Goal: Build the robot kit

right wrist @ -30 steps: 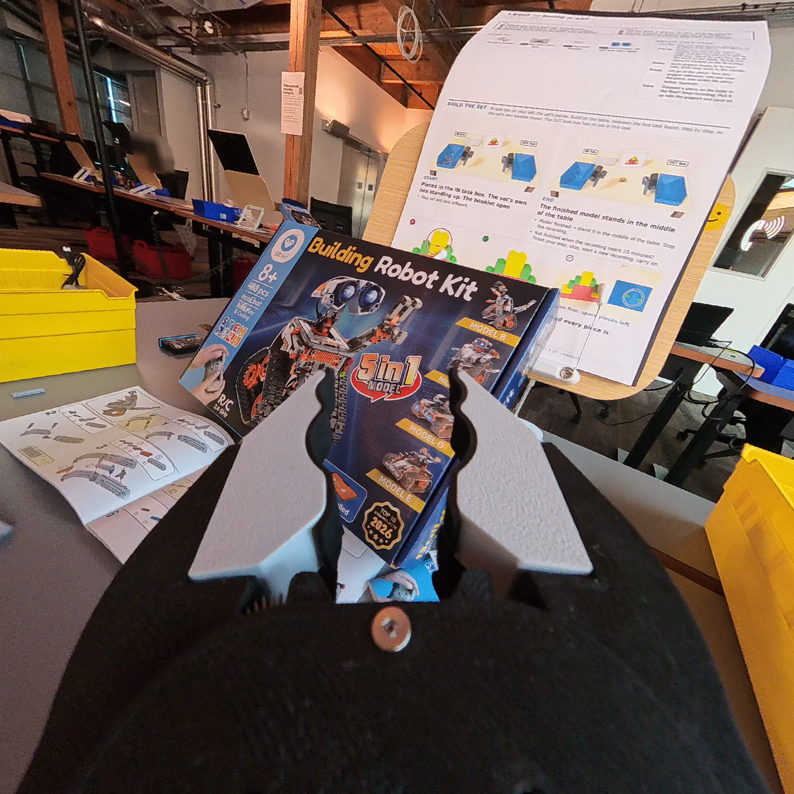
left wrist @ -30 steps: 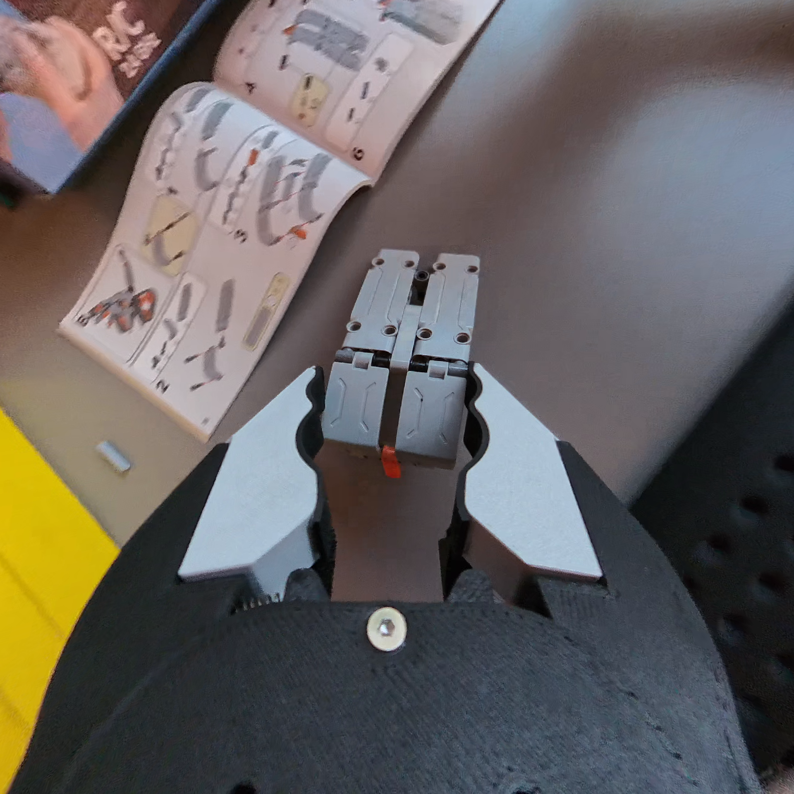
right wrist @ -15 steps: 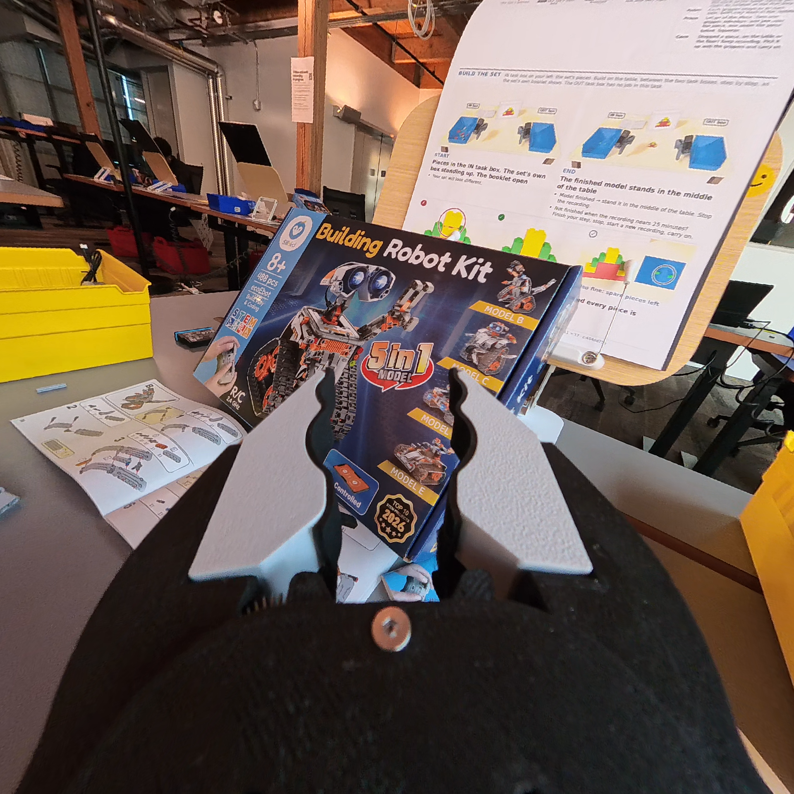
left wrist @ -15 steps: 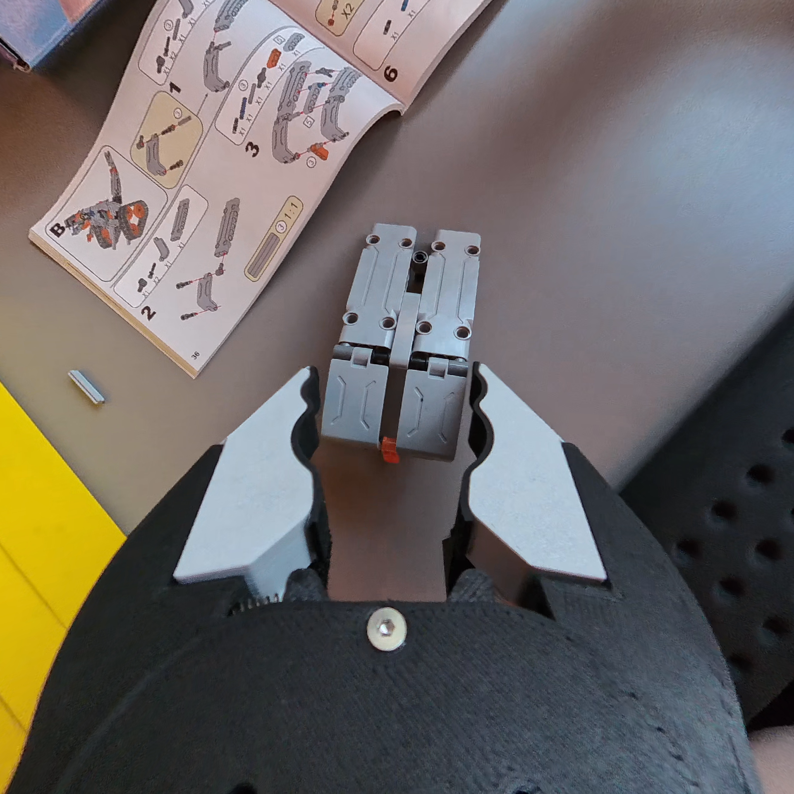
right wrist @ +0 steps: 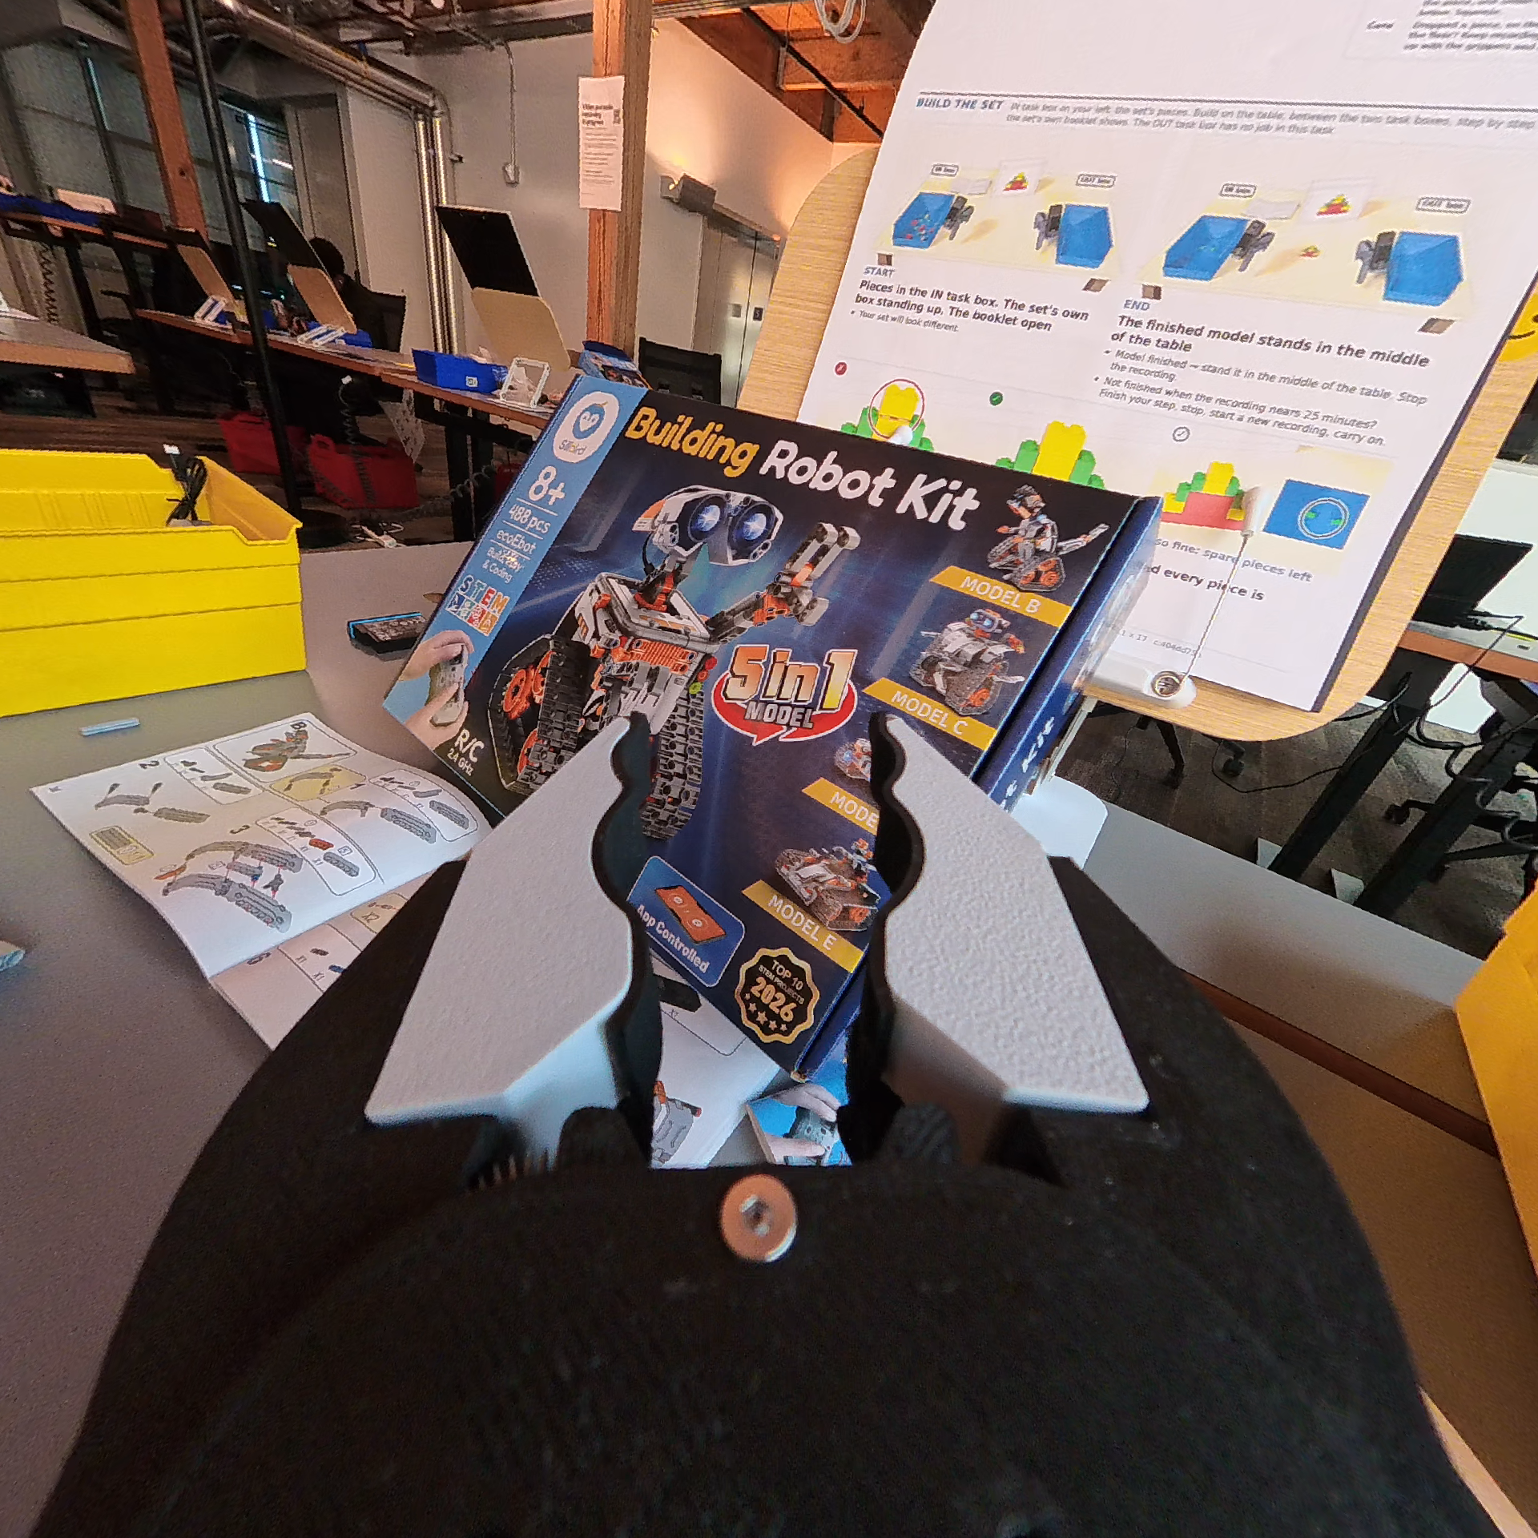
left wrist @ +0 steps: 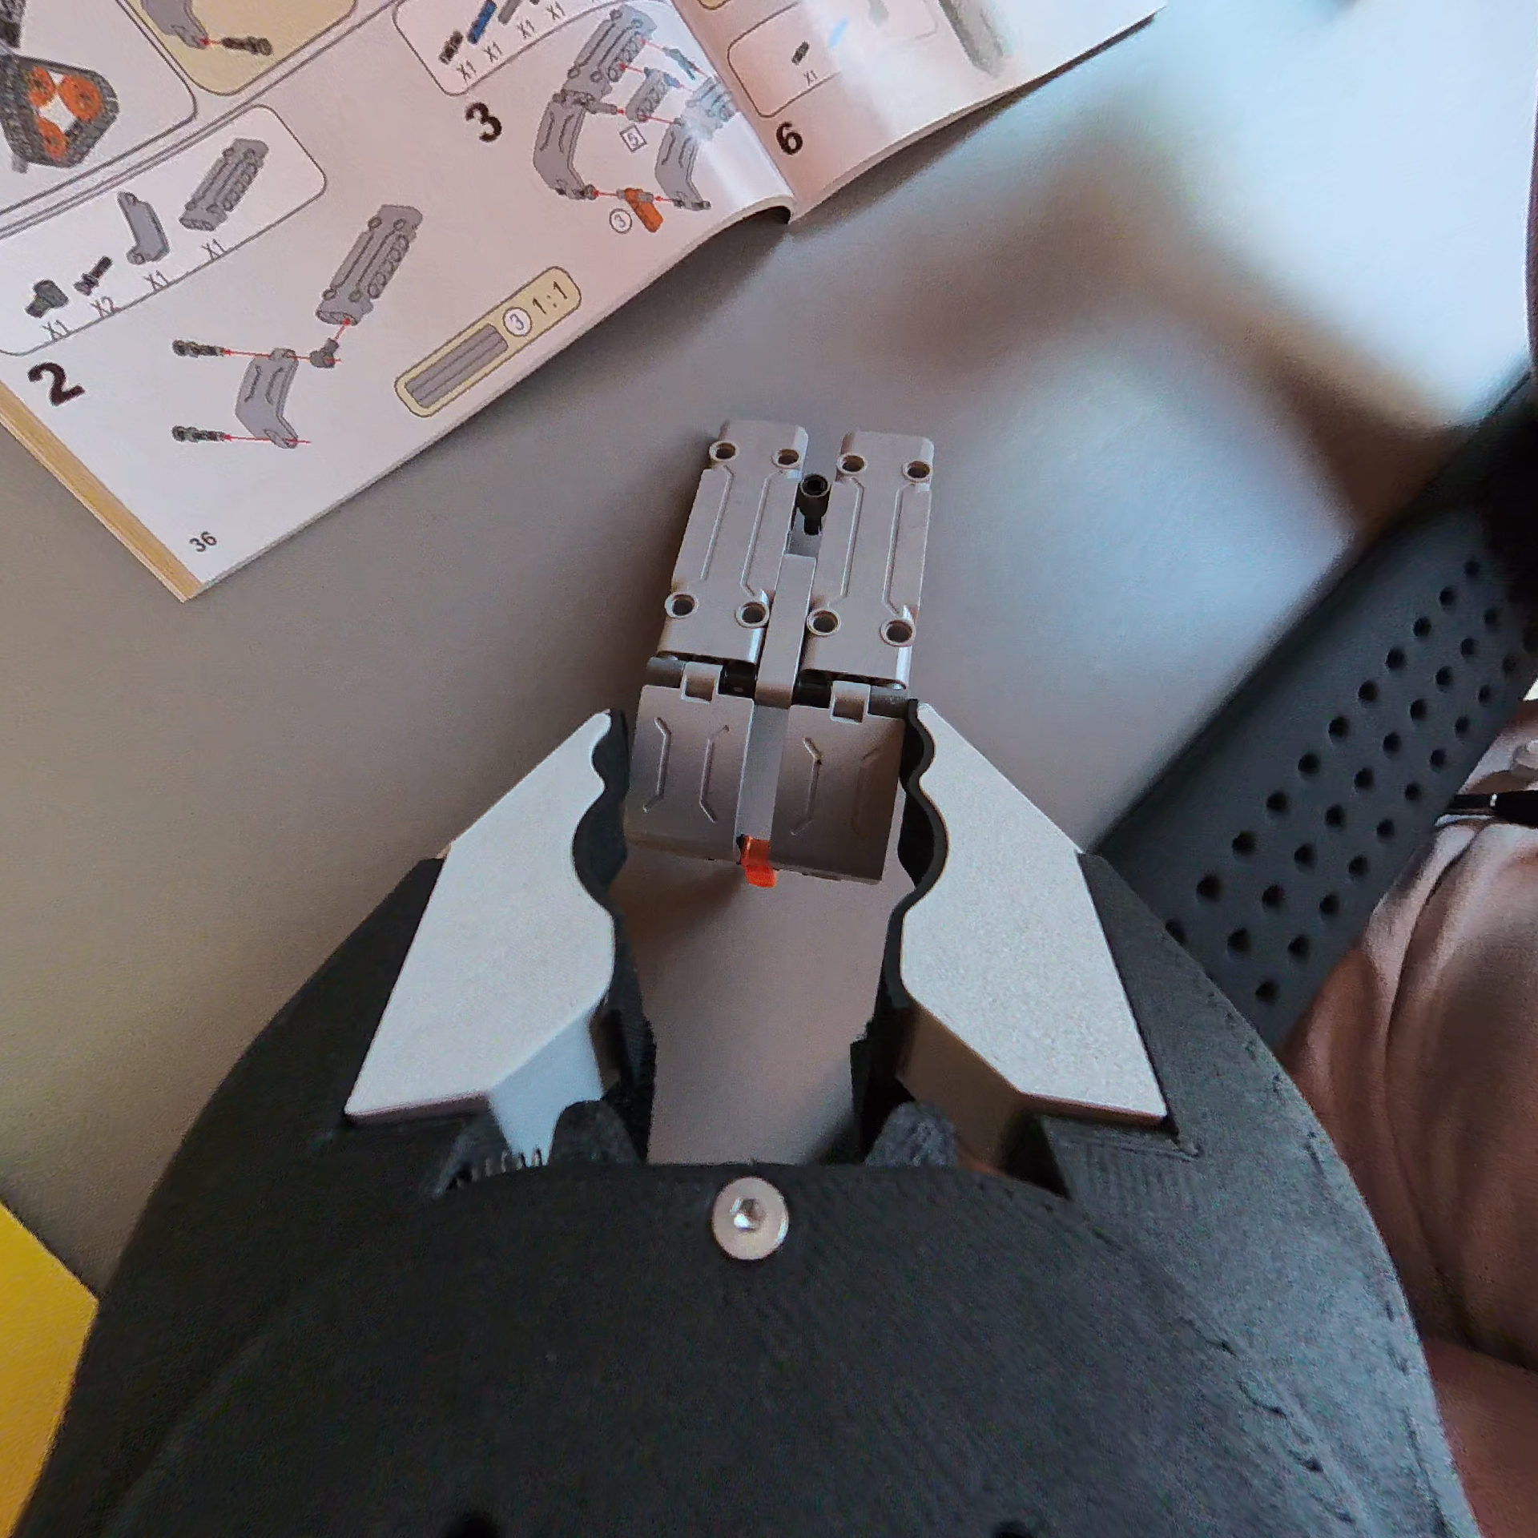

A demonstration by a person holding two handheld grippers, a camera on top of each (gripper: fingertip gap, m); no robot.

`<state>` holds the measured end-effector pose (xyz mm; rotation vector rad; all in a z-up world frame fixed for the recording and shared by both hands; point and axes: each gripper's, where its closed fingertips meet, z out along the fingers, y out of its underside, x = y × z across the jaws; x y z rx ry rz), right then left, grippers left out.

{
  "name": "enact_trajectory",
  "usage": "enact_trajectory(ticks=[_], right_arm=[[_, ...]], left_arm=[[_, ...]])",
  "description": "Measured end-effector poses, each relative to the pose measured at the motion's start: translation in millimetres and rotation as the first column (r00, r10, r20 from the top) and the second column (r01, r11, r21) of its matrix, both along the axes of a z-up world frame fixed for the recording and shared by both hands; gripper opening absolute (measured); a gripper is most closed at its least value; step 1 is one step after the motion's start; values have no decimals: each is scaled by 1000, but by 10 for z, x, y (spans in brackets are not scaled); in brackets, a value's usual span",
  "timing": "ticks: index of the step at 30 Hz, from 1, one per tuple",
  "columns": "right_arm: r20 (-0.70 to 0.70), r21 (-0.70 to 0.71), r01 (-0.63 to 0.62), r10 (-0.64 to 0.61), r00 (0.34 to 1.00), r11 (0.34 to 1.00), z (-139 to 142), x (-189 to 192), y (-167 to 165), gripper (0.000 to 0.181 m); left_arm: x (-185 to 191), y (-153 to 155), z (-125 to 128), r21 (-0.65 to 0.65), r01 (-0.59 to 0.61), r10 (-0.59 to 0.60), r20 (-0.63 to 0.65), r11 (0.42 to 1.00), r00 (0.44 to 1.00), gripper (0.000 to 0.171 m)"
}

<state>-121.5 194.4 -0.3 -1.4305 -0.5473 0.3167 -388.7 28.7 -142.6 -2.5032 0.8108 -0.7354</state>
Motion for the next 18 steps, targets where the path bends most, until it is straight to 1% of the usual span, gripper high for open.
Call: enact_trajectory(ticks=[5, 18], right_arm=[[-2, -5, -4, 4, 1000, 1000, -8, -8, 3, 51], [-6, -5, -9, 9, 1000, 1000, 4, -14, -2, 51]], left_arm=[[26, -51, -30, -12, 31, -31, -24, 999, 999, 65], [18, -74, -32, -14, 39, -40, -55, 999, 998, 65]])
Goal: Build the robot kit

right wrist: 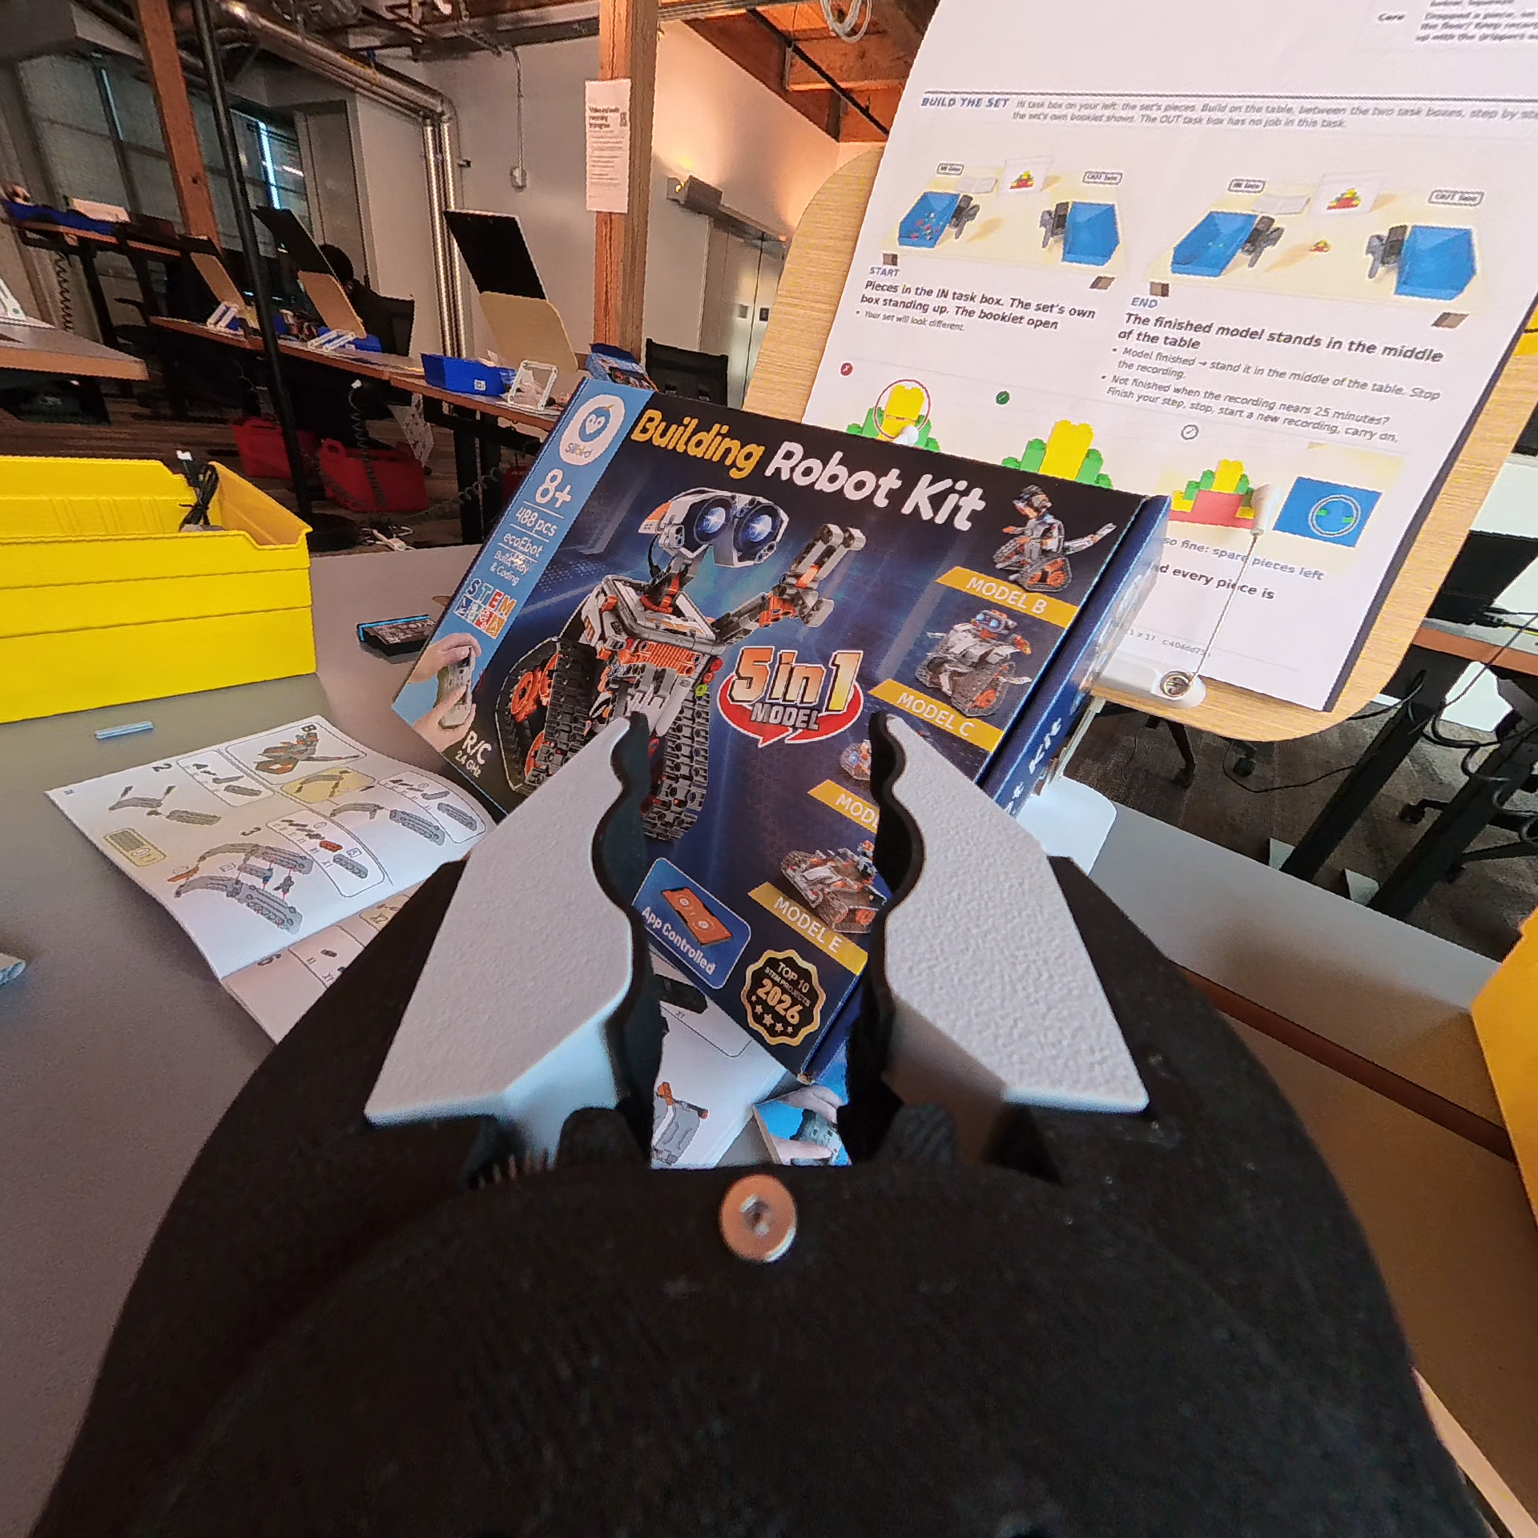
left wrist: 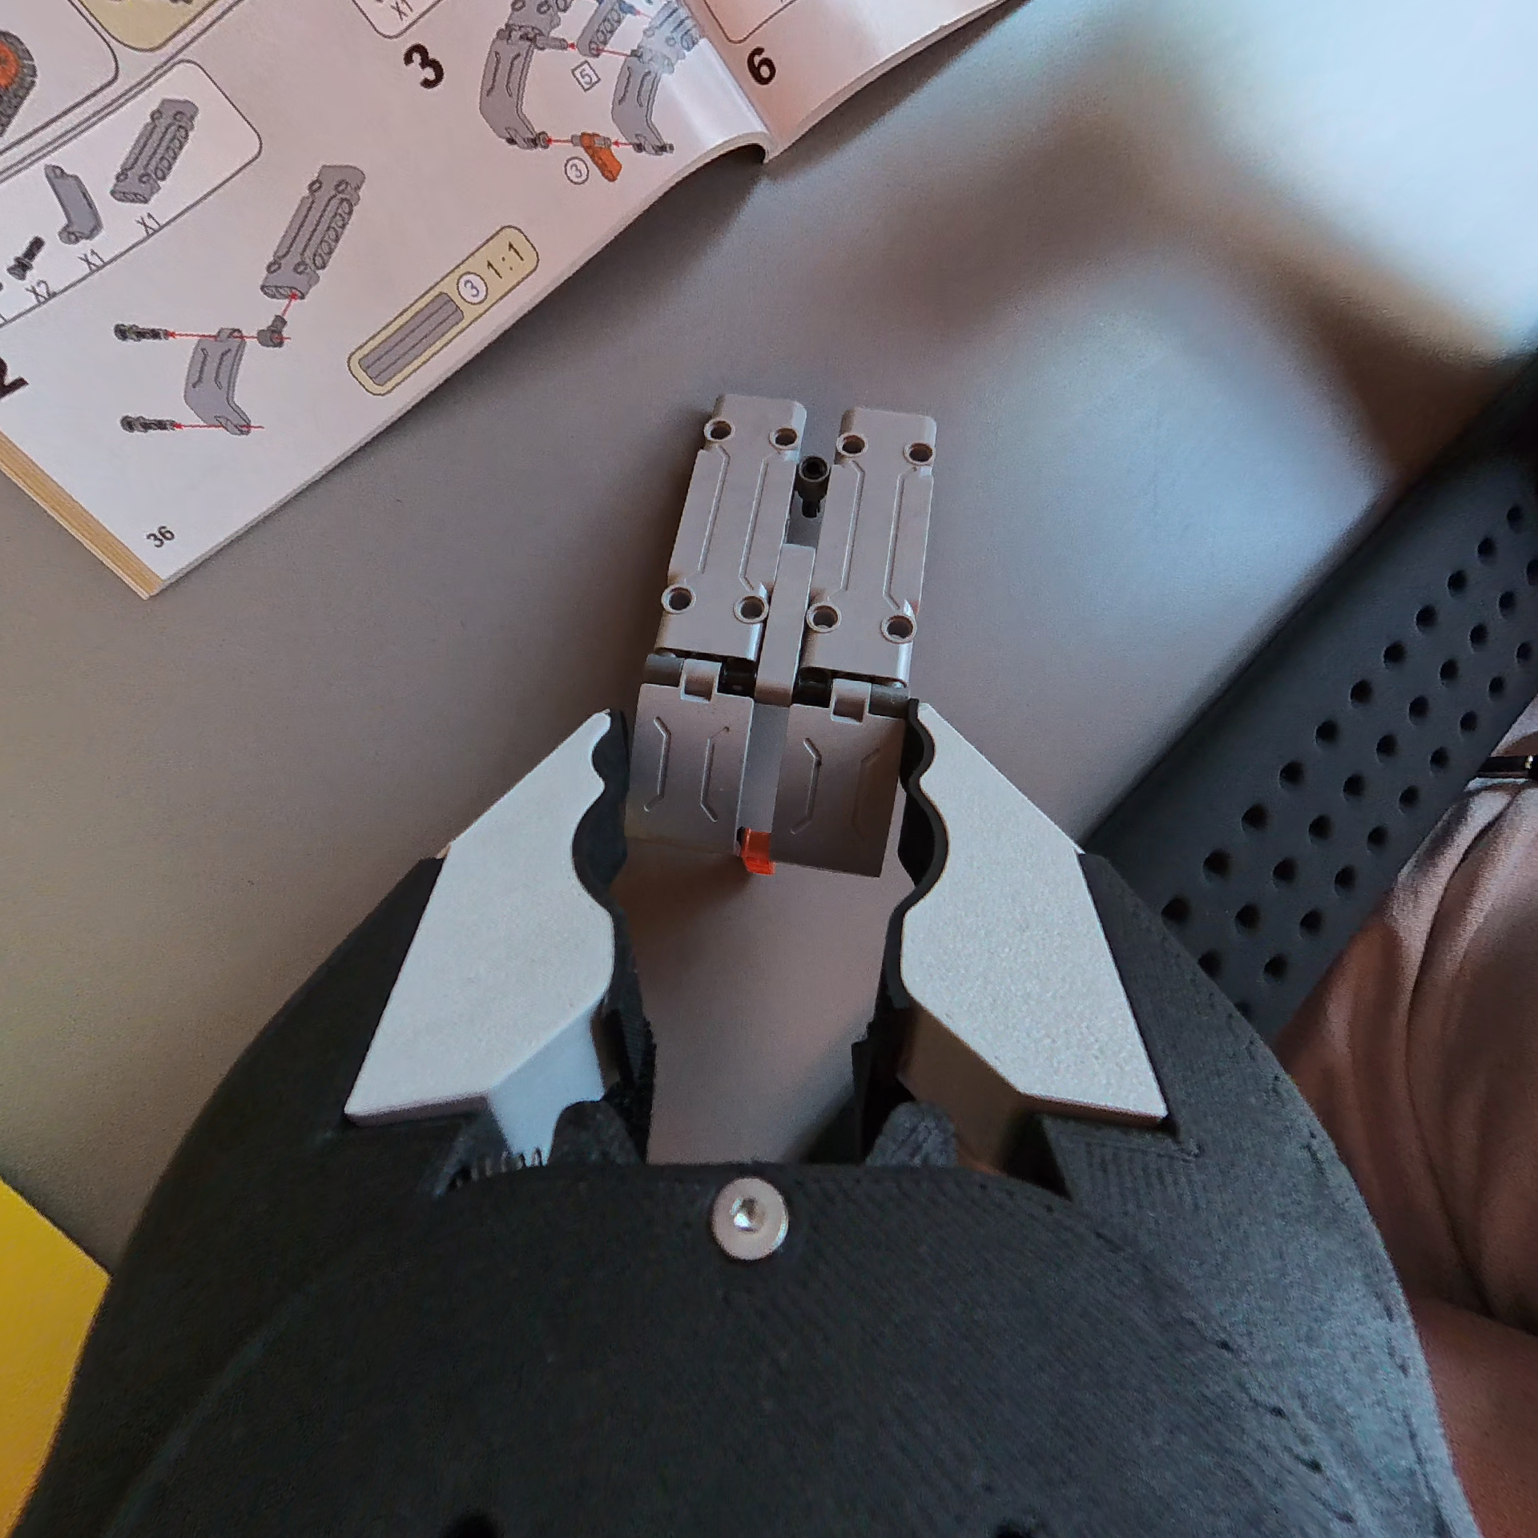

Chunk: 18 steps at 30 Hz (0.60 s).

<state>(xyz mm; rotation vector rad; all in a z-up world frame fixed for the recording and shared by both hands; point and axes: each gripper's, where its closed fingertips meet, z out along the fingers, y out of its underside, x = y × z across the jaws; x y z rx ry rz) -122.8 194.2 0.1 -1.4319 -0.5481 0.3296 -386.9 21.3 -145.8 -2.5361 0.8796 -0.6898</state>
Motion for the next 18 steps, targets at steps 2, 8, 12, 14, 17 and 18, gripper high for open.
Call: enact_trajectory(ticks=[2, 8, 12, 14, 17, 18], right_arm=[[1, 0, -1, 1, 1000, 1000, -2, -3, -1, 51], [0, -4, -1, 1, 1000, 1000, -8, -3, 2, 51], [1, -6, -1, 1, 1000, 1000, -16, -5, 5, 52], [3, -8, -1, 1, 1000, 1000, -18, -6, 6, 51], [4, -7, -1, 1, 1000, 1000, -19, -8, 5, 51], [4, -7, -1, 1, 1000, 1000, -19, -7, 6, 51]], left_arm=[[-4, 2, 0, 0, -2, 2, 0, 1000, 1000, 65], [-12, -6, -1, -1, -3, 3, -2, 1000, 1000, 65], [-15, -11, -1, -2, -3, 3, -3, 1000, 1000, 65], [-15, -11, -1, -2, -3, 3, -4, 1000, 1000, 65], [-16, -13, -2, -3, -2, 2, -4, 1000, 1000, 65], [-16, -13, -2, -4, -2, 2, -4, 1000, 1000, 65]])
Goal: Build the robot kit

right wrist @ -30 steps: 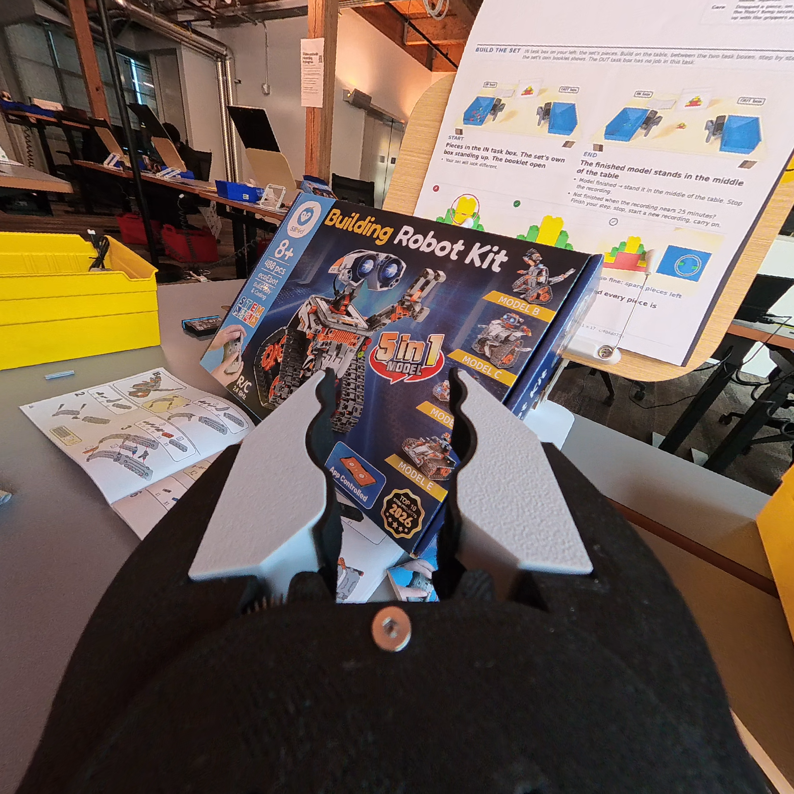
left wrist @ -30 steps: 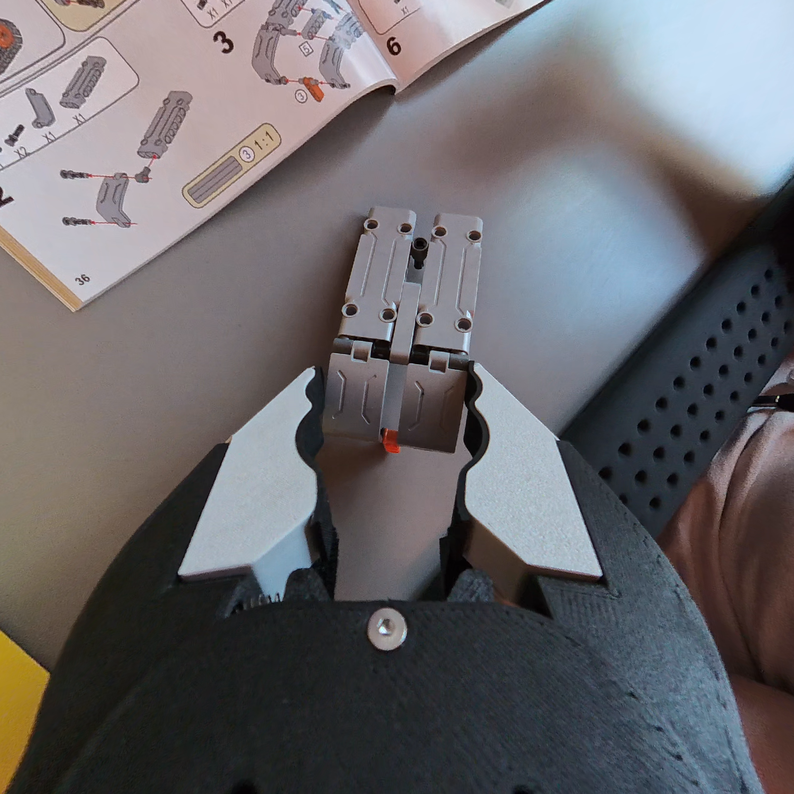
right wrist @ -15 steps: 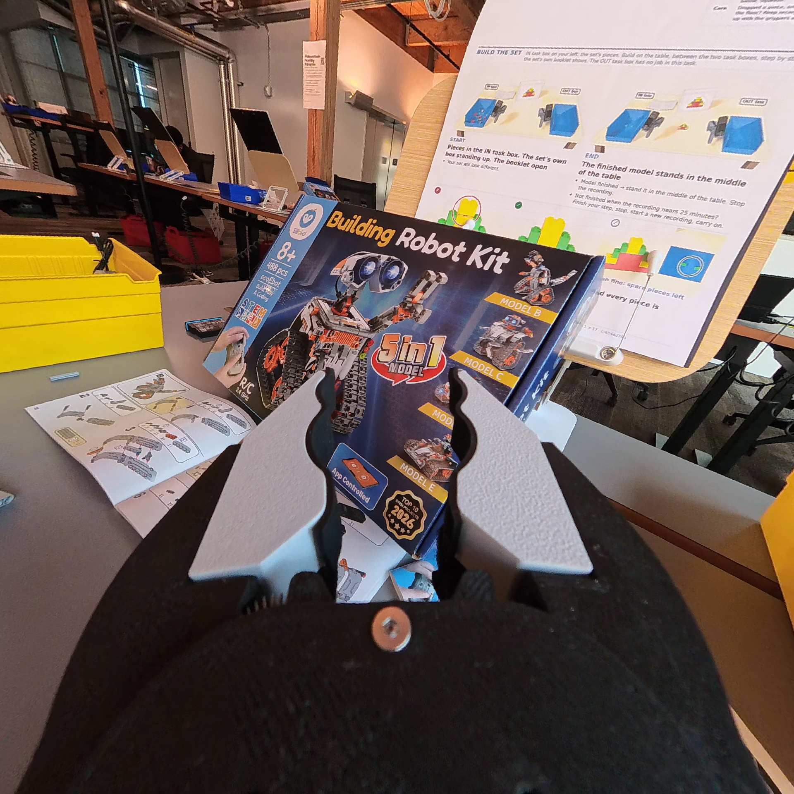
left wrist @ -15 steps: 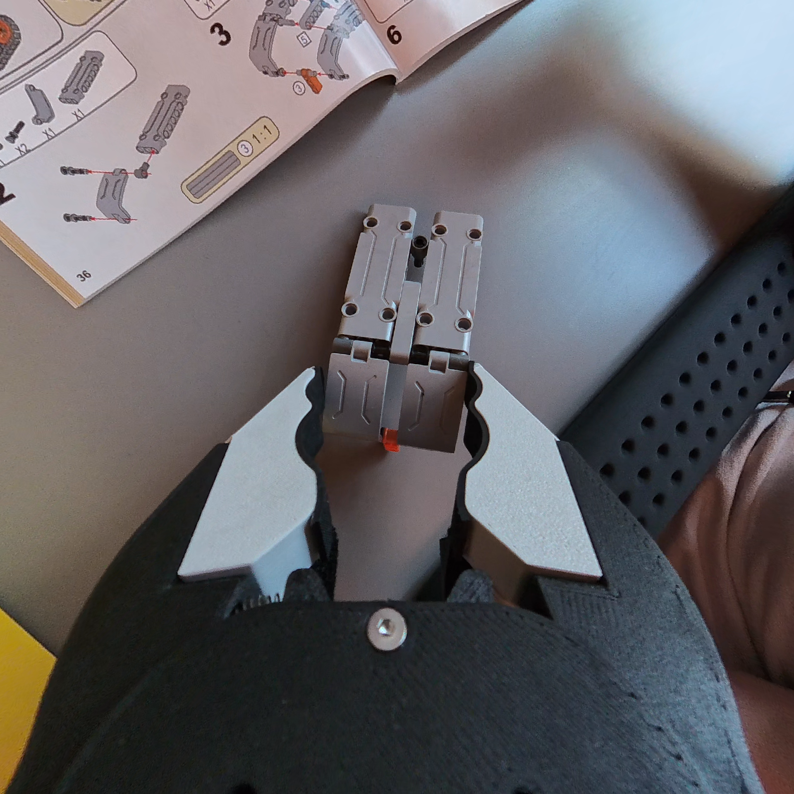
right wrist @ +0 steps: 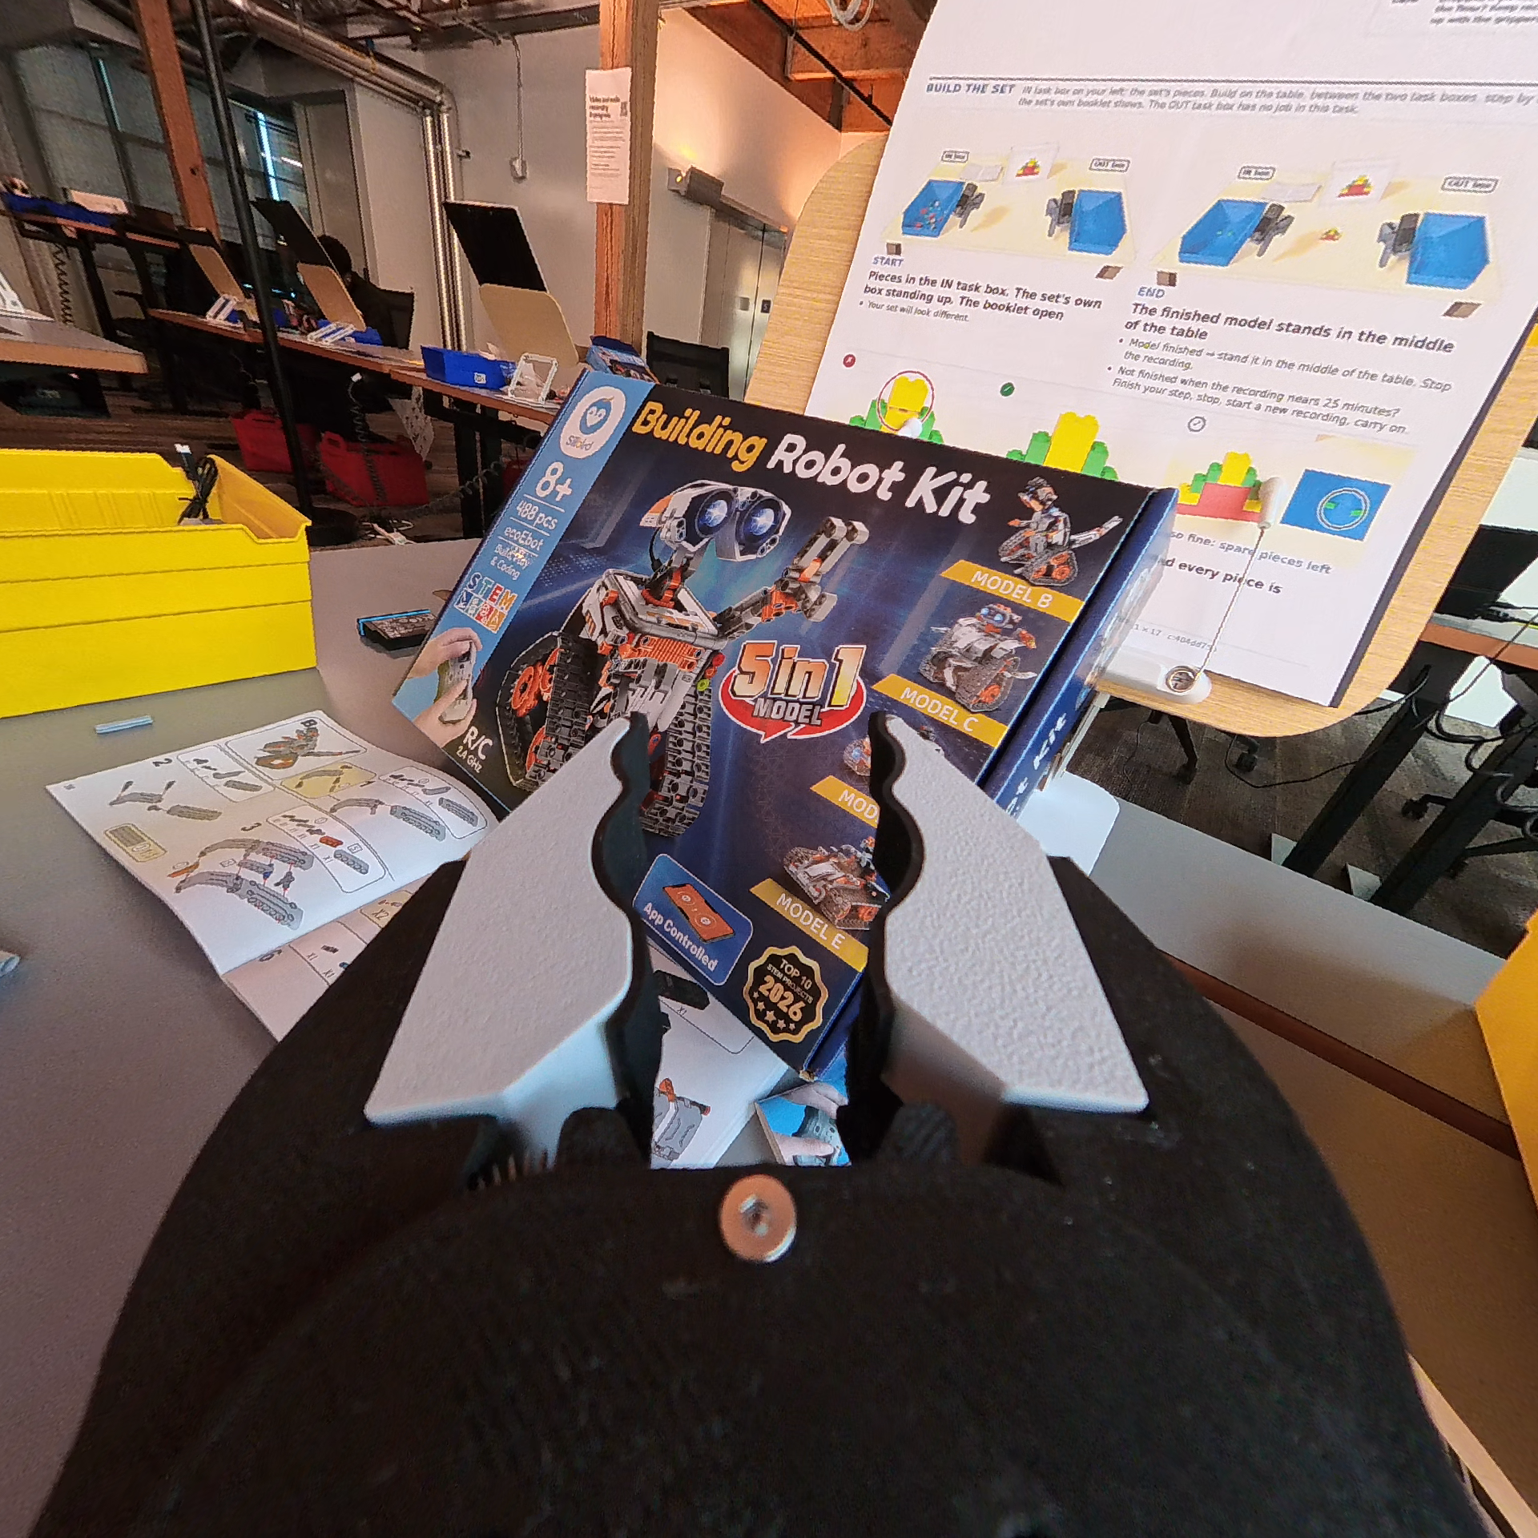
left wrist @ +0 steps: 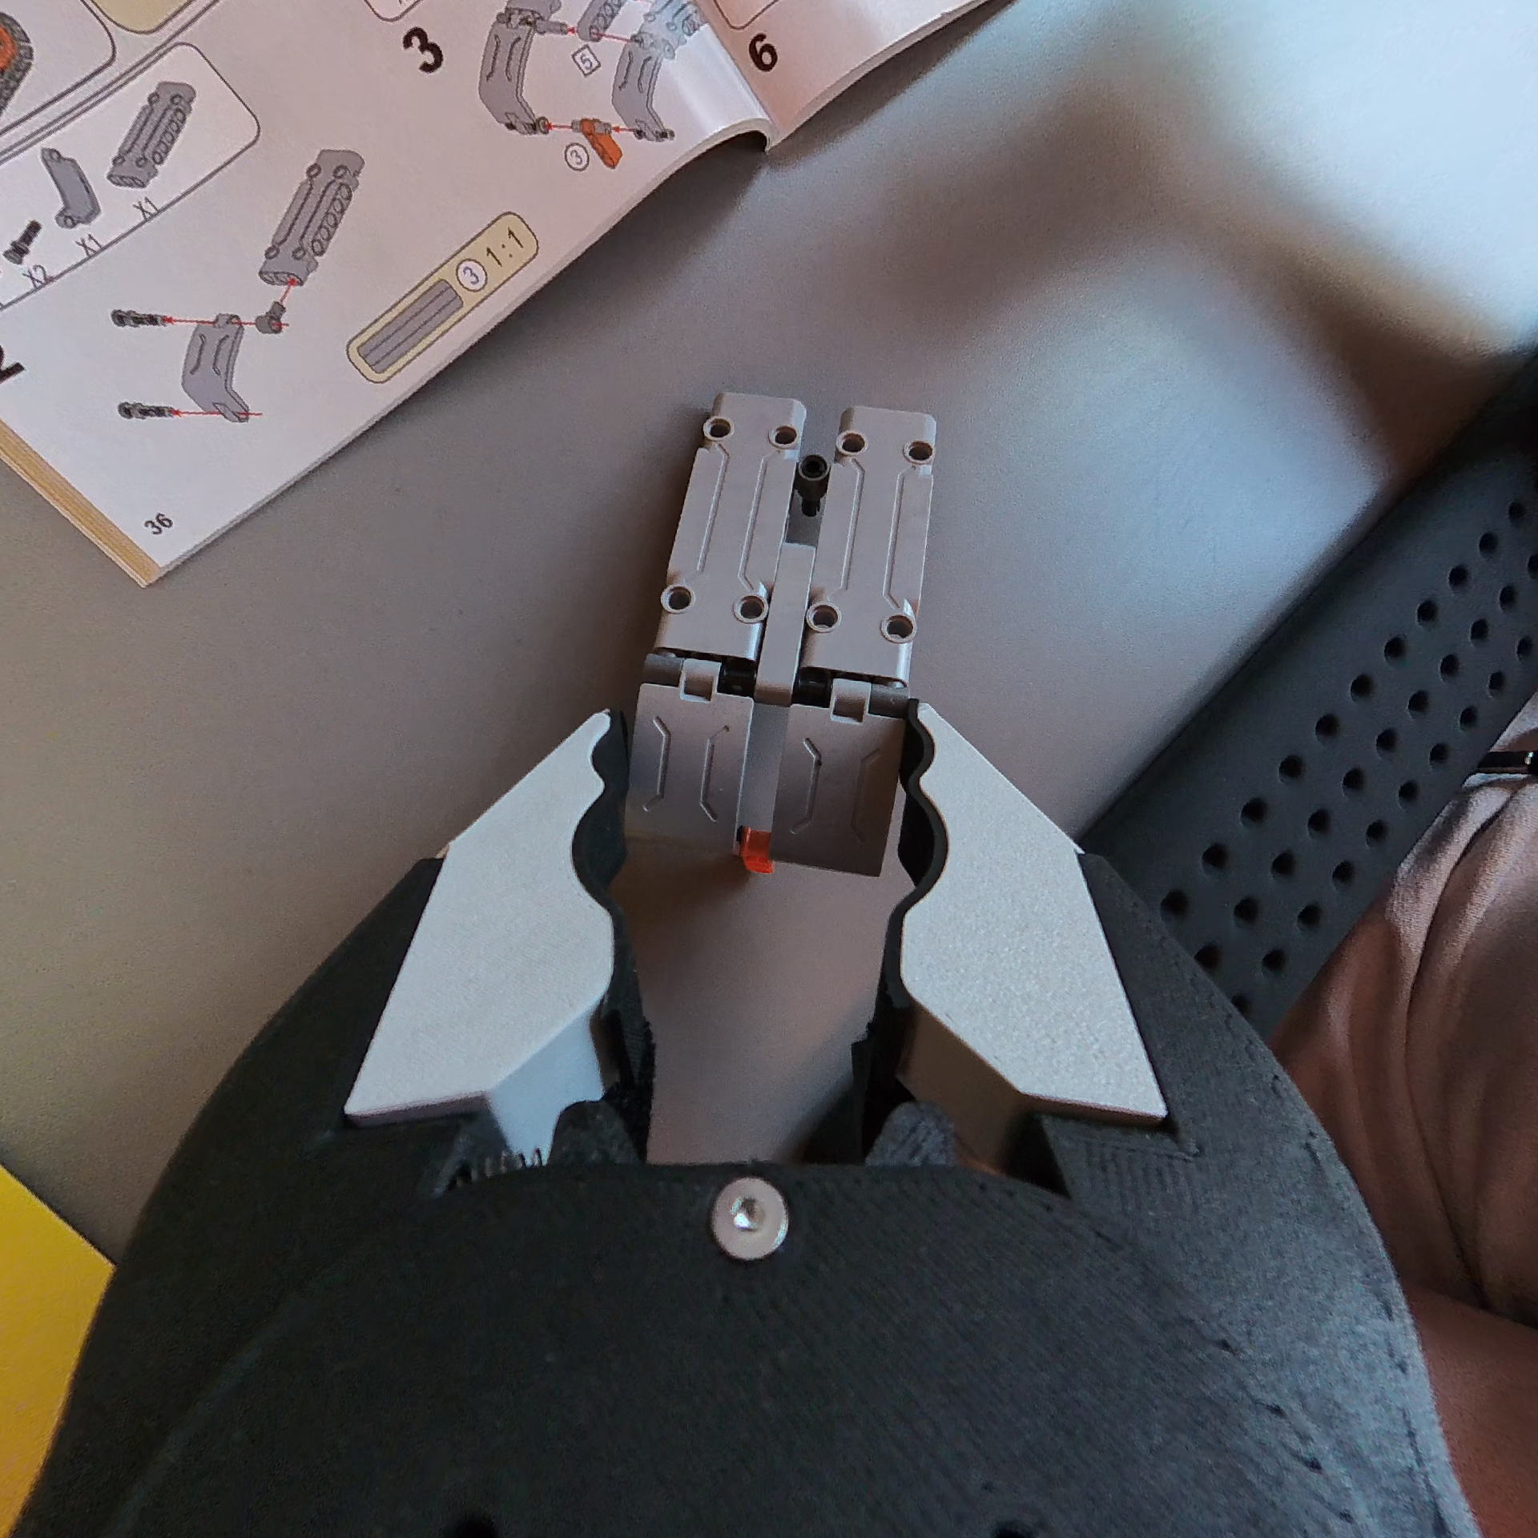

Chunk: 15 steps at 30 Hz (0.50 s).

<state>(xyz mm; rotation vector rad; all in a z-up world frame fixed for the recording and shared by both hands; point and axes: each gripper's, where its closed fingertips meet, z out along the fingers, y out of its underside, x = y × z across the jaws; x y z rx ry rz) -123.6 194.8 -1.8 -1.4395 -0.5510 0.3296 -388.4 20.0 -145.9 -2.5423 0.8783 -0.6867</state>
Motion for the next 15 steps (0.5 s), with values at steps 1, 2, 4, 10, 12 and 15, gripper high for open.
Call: enact_trajectory(ticks=[1, 2, 4, 10, 12, 15], right_arm=[[0, 0, 0, 0, 1000, 1000, 1, 0, -1, 51], [-1, 0, 0, 0, 1000, 1000, 0, 0, 0, 51], [-1, -2, 0, 0, 1000, 1000, -6, -1, 2, 51], [3, -2, 0, 0, 1000, 1000, -11, -6, 3, 51], [3, -3, -1, 1, 1000, 1000, -12, -7, 5, 52], [2, -4, -1, 1, 1000, 1000, -13, -6, 7, 52]], left_arm=[[-1, 0, 0, 0, 1, -1, -1, 1000, 1000, 65], [-1, -1, 1, 1, 1, -1, -3, 1000, 1000, 65], [-3, -2, 0, 2, 2, -2, -3, 1000, 1000, 65], [-7, -8, 0, 2, 3, -3, -6, 1000, 1000, 65], [-10, -10, 0, 1, 3, -3, -7, 1000, 1000, 65], [-11, -11, -1, 1, 3, -3, -8, 1000, 1000, 65]])
